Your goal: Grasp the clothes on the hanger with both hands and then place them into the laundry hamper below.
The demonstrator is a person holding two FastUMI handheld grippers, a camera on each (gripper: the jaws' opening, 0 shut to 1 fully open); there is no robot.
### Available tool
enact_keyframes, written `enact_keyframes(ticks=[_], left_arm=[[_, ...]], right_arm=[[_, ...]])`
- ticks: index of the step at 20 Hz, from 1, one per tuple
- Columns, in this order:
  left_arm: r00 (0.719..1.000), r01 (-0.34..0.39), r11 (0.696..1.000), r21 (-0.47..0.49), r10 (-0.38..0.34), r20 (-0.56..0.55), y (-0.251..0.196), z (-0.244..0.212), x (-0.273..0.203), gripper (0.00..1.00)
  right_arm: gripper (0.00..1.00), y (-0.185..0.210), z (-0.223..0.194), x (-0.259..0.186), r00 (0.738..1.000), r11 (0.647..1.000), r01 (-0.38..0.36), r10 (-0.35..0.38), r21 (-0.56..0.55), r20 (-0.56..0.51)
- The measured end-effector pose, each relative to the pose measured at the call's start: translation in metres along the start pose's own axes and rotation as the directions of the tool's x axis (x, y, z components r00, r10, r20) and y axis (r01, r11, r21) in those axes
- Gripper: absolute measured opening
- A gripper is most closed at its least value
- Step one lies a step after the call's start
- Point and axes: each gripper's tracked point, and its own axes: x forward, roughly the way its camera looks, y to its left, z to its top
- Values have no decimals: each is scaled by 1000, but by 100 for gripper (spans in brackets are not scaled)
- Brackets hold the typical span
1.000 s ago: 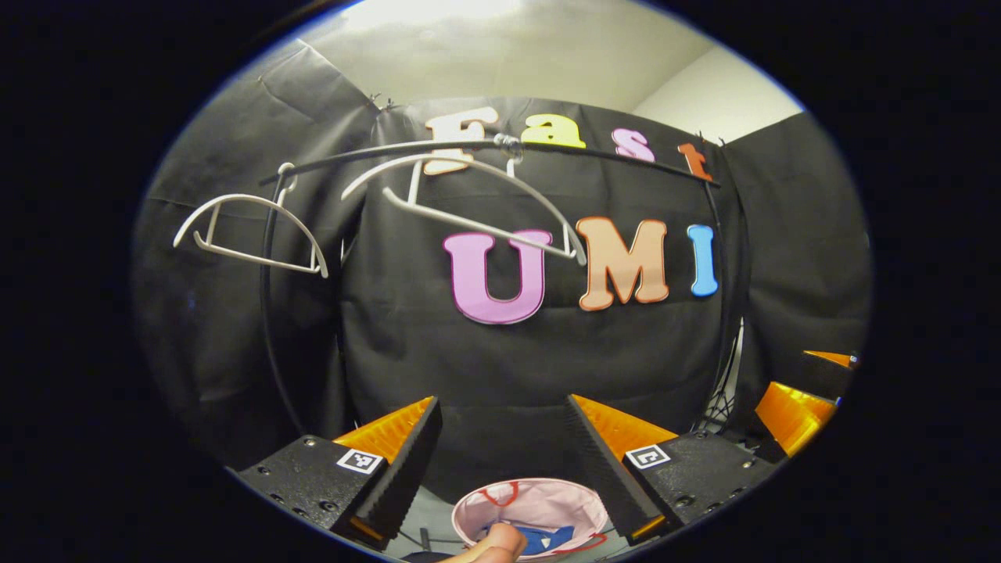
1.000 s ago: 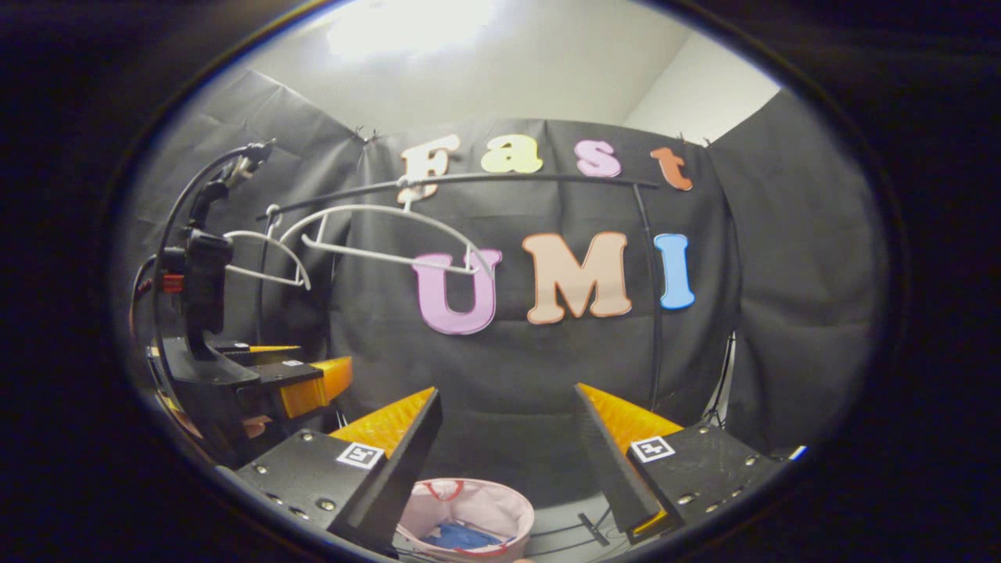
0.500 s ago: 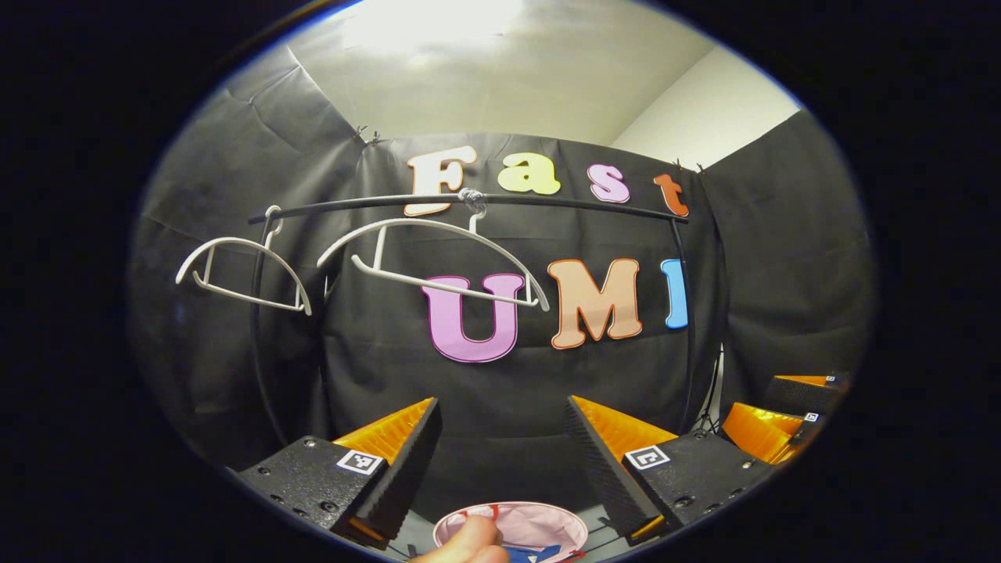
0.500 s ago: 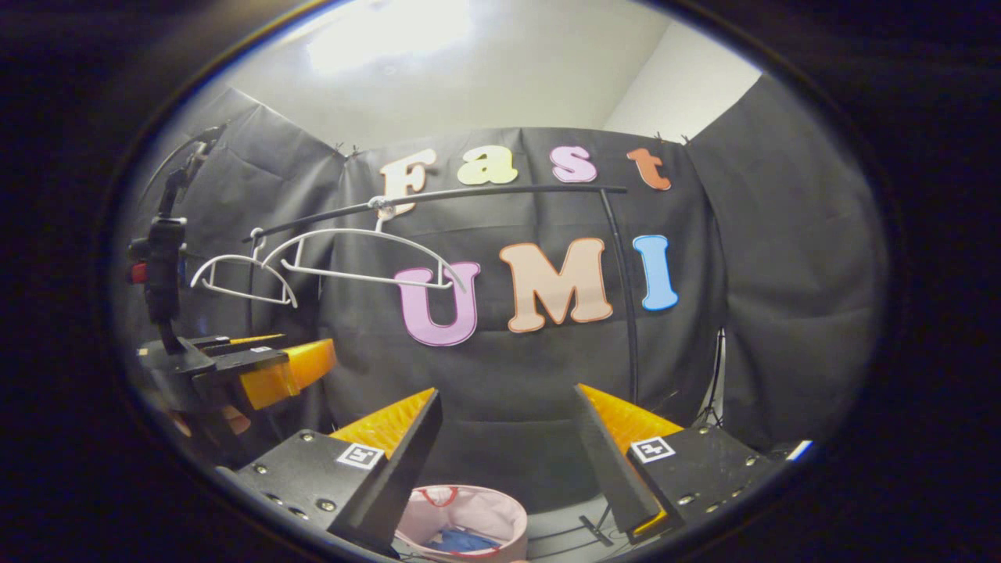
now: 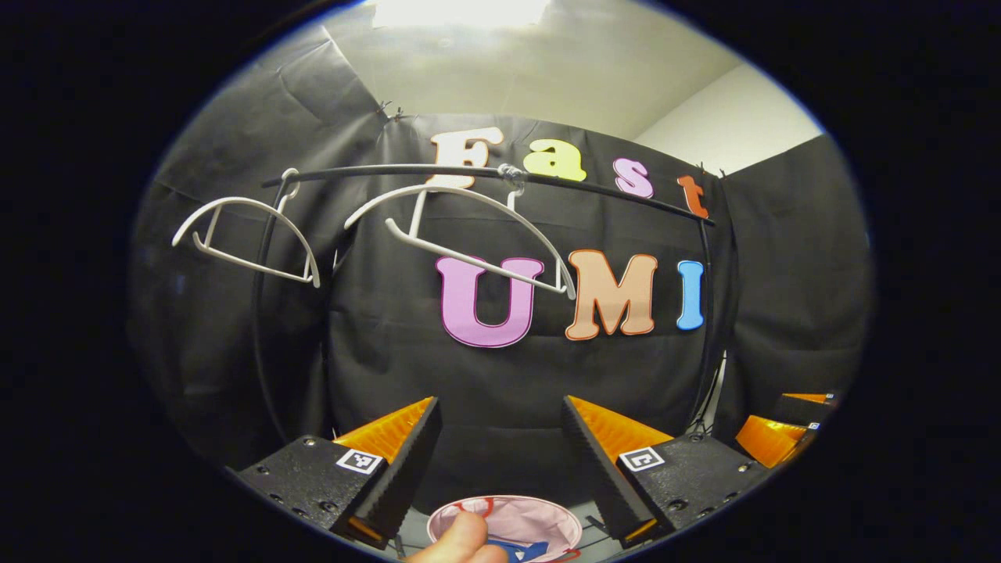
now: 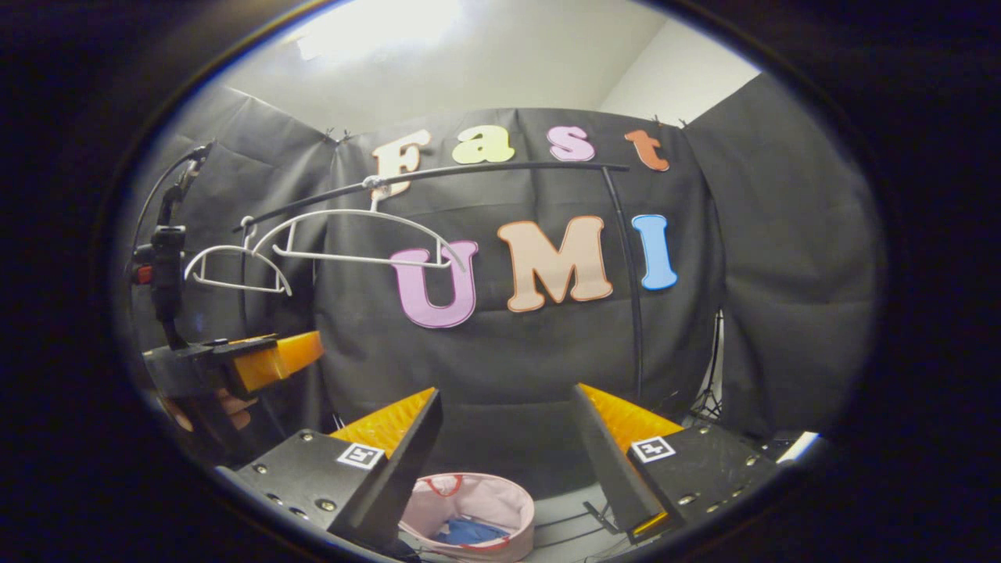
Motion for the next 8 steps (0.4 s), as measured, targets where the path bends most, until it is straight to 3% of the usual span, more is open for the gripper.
enact_keyframes(ticks=[8], left_arm=[[999, 42, 997, 64, -40, -33, 1, 3, -3, 93]], right_arm=[[99, 26, 13, 3, 1000, 1000, 1, -1, 1, 24]])
